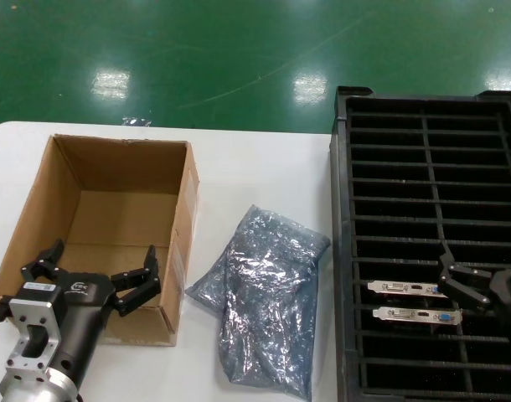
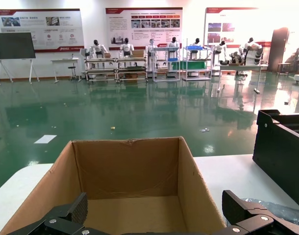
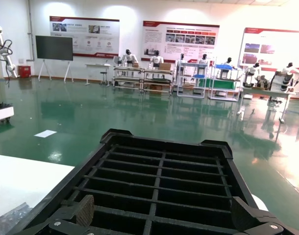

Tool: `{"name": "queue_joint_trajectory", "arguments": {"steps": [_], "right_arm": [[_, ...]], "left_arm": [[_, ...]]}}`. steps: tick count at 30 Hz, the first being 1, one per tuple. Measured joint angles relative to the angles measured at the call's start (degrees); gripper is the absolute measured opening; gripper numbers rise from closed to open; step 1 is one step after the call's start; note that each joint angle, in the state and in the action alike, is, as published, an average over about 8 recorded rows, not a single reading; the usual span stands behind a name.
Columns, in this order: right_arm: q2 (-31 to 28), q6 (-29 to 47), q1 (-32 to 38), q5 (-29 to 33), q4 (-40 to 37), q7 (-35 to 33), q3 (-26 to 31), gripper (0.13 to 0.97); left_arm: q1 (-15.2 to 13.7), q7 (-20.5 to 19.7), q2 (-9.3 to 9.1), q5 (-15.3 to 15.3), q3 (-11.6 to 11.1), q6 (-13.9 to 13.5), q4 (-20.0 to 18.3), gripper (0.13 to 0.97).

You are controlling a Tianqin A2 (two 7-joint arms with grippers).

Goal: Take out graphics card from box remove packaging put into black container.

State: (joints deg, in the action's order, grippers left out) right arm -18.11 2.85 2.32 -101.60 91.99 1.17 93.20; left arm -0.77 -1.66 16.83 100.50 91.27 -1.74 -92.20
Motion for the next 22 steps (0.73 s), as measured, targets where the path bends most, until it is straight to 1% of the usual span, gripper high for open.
{"name": "queue_joint_trajectory", "arguments": {"steps": [22], "right_arm": [[0.0, 0.0, 0.0, 0.0, 0.0, 0.0, 0.0, 0.966]], "left_arm": [[0.0, 0.0, 0.0, 0.0, 0.0, 0.0, 0.0, 0.966]]}}
